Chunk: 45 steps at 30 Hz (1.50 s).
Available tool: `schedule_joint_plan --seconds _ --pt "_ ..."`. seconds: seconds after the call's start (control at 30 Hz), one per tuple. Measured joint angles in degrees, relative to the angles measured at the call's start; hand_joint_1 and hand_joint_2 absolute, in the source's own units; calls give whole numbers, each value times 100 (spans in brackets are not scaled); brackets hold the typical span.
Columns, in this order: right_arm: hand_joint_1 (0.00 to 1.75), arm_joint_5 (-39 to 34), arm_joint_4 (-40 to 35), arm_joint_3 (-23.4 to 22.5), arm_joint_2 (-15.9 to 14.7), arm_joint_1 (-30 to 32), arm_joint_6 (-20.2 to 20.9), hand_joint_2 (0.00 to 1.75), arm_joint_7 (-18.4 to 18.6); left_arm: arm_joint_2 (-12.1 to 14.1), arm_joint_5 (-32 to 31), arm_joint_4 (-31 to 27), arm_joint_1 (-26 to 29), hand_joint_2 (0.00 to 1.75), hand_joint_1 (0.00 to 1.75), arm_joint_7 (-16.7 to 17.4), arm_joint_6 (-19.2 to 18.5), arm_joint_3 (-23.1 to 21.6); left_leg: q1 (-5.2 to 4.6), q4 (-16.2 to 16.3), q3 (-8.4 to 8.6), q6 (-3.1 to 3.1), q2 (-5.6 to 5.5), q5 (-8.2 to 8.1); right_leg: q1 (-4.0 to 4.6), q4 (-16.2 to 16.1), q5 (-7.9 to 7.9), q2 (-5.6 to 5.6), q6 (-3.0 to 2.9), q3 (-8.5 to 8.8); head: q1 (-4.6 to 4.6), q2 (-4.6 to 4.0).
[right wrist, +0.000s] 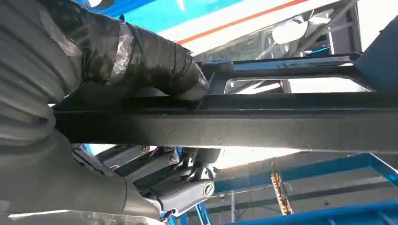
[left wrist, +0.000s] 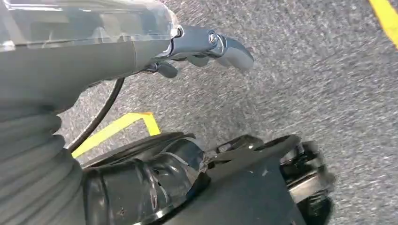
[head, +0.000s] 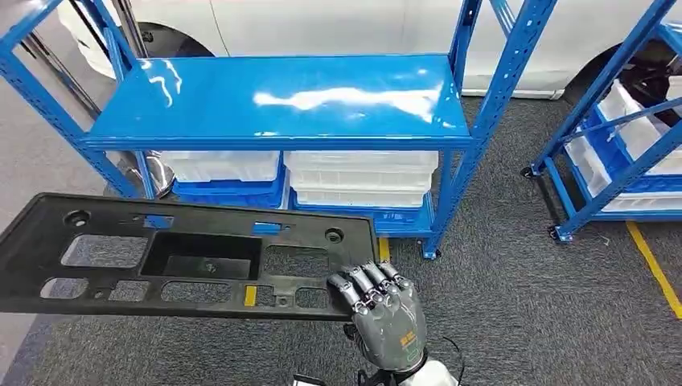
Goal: Take the parts from the cabinet and place them on the table.
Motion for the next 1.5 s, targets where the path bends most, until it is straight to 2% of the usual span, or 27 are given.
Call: schedule_joint_plan --seconds 0.03,0.07,0.2,0.23,0.3,0.37,0.4,0.43,0.47,0.53,0.57,0.7,0.73,0.8,0.87,0.93,0.97,1.03,1.07,1.1,1.23,1.27,1.3,1.33,1.4,1.43,1.5 --pt "175 0 0 0 2 -1 0 175 0 0 0 0 -5 175 0 0 0 0 0 -553 327 15 -1 213 -2 7 9 3 14 -6 0 0" --pt "175 0 0 0 4 0 0 175 0 0 0 0 -11 175 0 2 0 0 -1 -1004 541 43 -16 199 0 12 25 2 40 -17 0 0" --pt "175 0 0 0 4 -5 0 175 0 0 0 0 4 175 0 0 2 0 -61 -1019 500 151 -30 283 18 -17 126 2 190 -56 2 0" --pt "175 0 0 0 4 -5 0 175 2 0 4 0 4 175 0 2 4 0 -13 -1099 495 233 -19 350 46 -3 126 11 223 -67 4 0" --pt "175 -9 0 0 0 -11 0 175 18 -4 2 0 -12 175 0 0 4 0 -17 -1109 461 316 7 417 14 379 -265 13 243 -229 15 0" --pt "175 -55 7 0 -9 -6 0 175 17 -4 4 0 -8 175 0 0 4 0 -44 -1097 390 354 18 450 5 1273 -763 12 266 -587 11 0" --pt "175 -83 15 0 -11 -2 0 175 20 -4 7 0 -1 175 0 0 4 0 -54 -1088 357 358 22 464 4 1593 -876 11 273 -705 13 0" --pt "175 -136 26 0 -18 10 0 175 31 -4 13 0 5 175 0 0 4 0 -63 -1067 322 356 23 476 4 1705 -853 11 268 -714 9 0" --pt "175 -183 33 0 -20 17 0 175 31 -4 17 0 6 175 0 0 4 0 -70 -1046 297 354 22 479 5 1524 -716 11 255 -586 13 0" --pt "175 -260 33 -2 -24 19 0 175 22 -7 20 0 5 175 0 -4 4 0 -85 -998 276 352 15 479 16 611 -287 11 187 -29 11 0" --pt "175 -299 33 -2 -24 17 0 175 7 -11 26 0 6 175 0 -7 4 0 -87 -977 266 341 17 472 41 139 -205 11 131 214 13 0" --pt "175 -462 33 0 -48 53 0 175 17 -22 33 0 -3 175 0 -42 9 0 -92 -973 208 215 21 521 100 19 -223 14 73 219 11 0" --pt "175 -551 33 0 -55 70 0 175 0 -22 37 0 -3 175 0 -55 13 2 -126 -975 209 183 22 529 42 -49 -177 19 30 225 9 0" --pt "175 -700 33 0 -59 91 0 175 -44 -20 66 0 8 175 0 -79 42 4 -86 -689 84 107 -10 238 7 -105 -116 -1 -18 235 -9 0" --pt "175 -783 33 -2 -61 107 0 175 -96 -20 70 0 10 175 0 -87 50 9 -43 168 -270 40 -11 -247 7 -97 -101 9 -24 189 -9 0" --pt "175 -837 33 -13 -68 143 0 175 -138 -20 79 0 16 175 0 -90 59 15 -13 755 -486 -11 -9 -424 3 -77 -84 47 -10 148 -9 0" --pt "175 -844 33 -15 -74 166 0 175 -164 -17 79 0 23 175 0 -90 61 22 7 646 -403 -27 -10 -305 -2 -69 -78 92 0 141 -7 0" --pt "175 -848 29 -26 -74 191 0 175 -249 -15 79 0 28 175 0 -90 70 37 41 -204 87 -37 -54 156 -14 -46 -67 201 22 139 -9 0" --pt "175 -857 13 -37 -74 208 0 175 -291 -15 79 0 28 175 0 -92 72 44 64 -737 367 -34 -191 370 -21 -30 -65 253 38 134 -9 0" --pt "175 -861 -15 -57 -74 236 0 175 -339 -15 79 0 42 175 0 -92 72 55 66 -943 467 -19 -448 270 4 -13 -60 291 84 96 -7 0" --pt "175 -896 -103 -170 -68 381 -2 175 -492 -15 83 0 40 175 0 -109 66 89 33 -1015 460 98 -279 301 -15 -27 45 501 254 -2 -7 0" --pt "175 -903 -122 -212 -70 419 -2 175 -520 -15 85 0 40 175 0 -114 50 94 84 -1075 470 174 -199 351 -39 17 -3 465 264 -19 -7 0" --pt "175 -922 -144 -249 -68 450 -2 175 -549 -15 85 0 35 175 0 -127 39 94 65 -1088 467 214 -146 367 -20 187 -151 257 271 -99 4 0" --pt "175 -936 -149 -278 -61 469 -2 175 -573 -17 85 0 36 175 0 -140 28 94 52 -1088 456 266 -81 369 -19 553 -392 150 277 -272 9 0" --pt "175 -953 -157 -315 -59 518 -2 175 -649 -15 87 0 52 175 0 -157 -13 103 19 -1085 440 276 73 363 -19 1463 -807 82 303 -679 9 0" --pt "175 -960 -157 -343 -57 555 -2 175 -675 -15 87 0 55 175 0 -171 -31 105 12 -1076 435 277 140 362 -19 1709 -852 75 308 -780 11 0" --pt "175 -960 -157 -419 -55 630 -2 175 -706 -15 87 0 46 175 0 -208 -37 105 4 -1060 434 274 266 353 -17 1364 -566 45 292 -553 11 0"
